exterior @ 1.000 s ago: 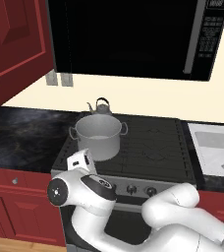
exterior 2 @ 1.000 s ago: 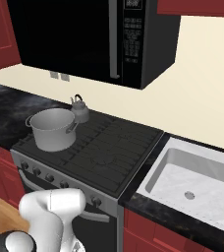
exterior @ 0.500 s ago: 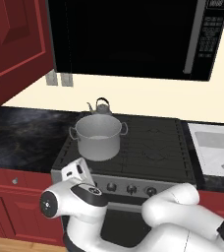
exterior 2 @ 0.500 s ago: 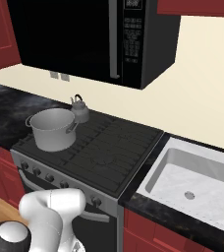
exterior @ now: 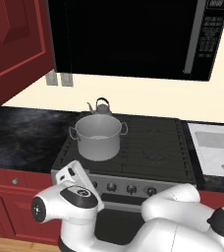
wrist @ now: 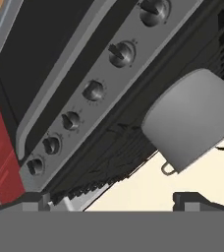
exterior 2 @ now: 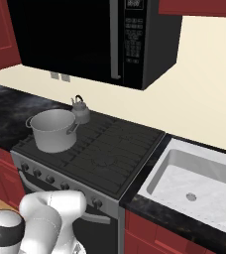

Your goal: Pick the kettle from the cabinet and place it on a stove burner. Then pick the pot from the counter and place it on another stove burner. Finally, turn both burners on.

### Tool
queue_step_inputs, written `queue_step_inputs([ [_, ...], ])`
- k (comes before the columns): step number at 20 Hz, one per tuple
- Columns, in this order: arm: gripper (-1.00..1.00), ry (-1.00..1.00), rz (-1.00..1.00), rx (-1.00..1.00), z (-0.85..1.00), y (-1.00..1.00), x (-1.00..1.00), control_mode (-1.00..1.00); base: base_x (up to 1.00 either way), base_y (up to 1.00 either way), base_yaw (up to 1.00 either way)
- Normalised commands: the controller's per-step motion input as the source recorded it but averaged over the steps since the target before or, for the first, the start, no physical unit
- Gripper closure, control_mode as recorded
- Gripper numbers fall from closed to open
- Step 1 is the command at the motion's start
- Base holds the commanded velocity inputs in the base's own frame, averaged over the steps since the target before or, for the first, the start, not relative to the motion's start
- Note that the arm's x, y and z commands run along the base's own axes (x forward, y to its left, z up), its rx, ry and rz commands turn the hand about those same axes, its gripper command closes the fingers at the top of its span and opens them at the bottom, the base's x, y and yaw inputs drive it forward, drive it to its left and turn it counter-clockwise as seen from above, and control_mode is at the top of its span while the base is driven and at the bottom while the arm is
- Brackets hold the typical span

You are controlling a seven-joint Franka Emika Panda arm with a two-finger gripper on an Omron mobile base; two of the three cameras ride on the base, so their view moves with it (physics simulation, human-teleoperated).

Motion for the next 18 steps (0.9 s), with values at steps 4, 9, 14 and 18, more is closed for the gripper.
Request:
queue_step_inputs([
  [4, -1.0, 0.08, 0.0, -0.18, 0.0, 0.0, 0.0, -1.0, 0.0, 0.0, 0.0],
  [9, -1.0, 0.08, 0.0, -0.19, -0.03, 0.0, 0.0, -1.0, 0.0, 0.0, 0.0],
  [14, -1.0, 0.05, 0.0, -0.16, -0.25, 0.0, 0.01, -1.0, 0.0, 0.0, 0.0],
  [18, -1.0, 0.0, 0.0, -0.09, -0.33, 0.0, 0.03, -1.0, 0.0, 0.0, 0.0],
])
